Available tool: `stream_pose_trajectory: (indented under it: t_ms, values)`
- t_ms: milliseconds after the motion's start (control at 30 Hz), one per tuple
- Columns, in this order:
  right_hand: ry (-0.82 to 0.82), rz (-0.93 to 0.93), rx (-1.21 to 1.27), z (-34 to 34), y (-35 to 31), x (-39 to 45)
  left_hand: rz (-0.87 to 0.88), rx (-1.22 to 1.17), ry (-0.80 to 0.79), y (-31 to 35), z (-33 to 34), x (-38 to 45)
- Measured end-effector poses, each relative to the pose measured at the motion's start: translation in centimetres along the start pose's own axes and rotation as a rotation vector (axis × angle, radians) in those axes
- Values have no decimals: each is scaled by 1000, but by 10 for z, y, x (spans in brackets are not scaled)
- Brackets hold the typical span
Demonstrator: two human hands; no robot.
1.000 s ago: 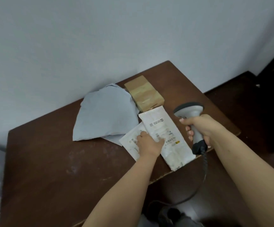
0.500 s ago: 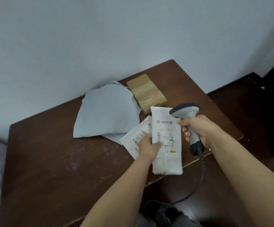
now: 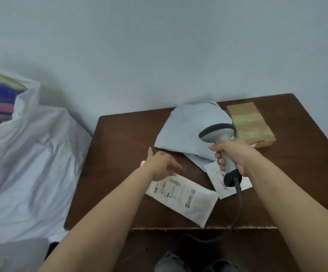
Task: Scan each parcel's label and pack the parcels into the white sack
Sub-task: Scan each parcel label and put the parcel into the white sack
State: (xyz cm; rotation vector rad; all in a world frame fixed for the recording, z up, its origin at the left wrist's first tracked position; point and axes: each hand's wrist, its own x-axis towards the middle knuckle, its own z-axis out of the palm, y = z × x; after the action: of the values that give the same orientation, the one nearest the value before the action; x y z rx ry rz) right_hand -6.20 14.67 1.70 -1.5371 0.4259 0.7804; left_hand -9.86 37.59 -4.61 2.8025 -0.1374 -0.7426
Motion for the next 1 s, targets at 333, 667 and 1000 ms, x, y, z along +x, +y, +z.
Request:
stream_pose_trajectory:
  t_ms: [333,667,1000]
  values:
    - [-87,71,-127,85,13,9,-943,-712,371,-34,91,-59]
    - [-75,82,-161,86,19,11,-999,-746,218,-9,126,-39]
    - [-181,-82,-219,120,-27,-17,-707,-1385,724,-77,54,-69]
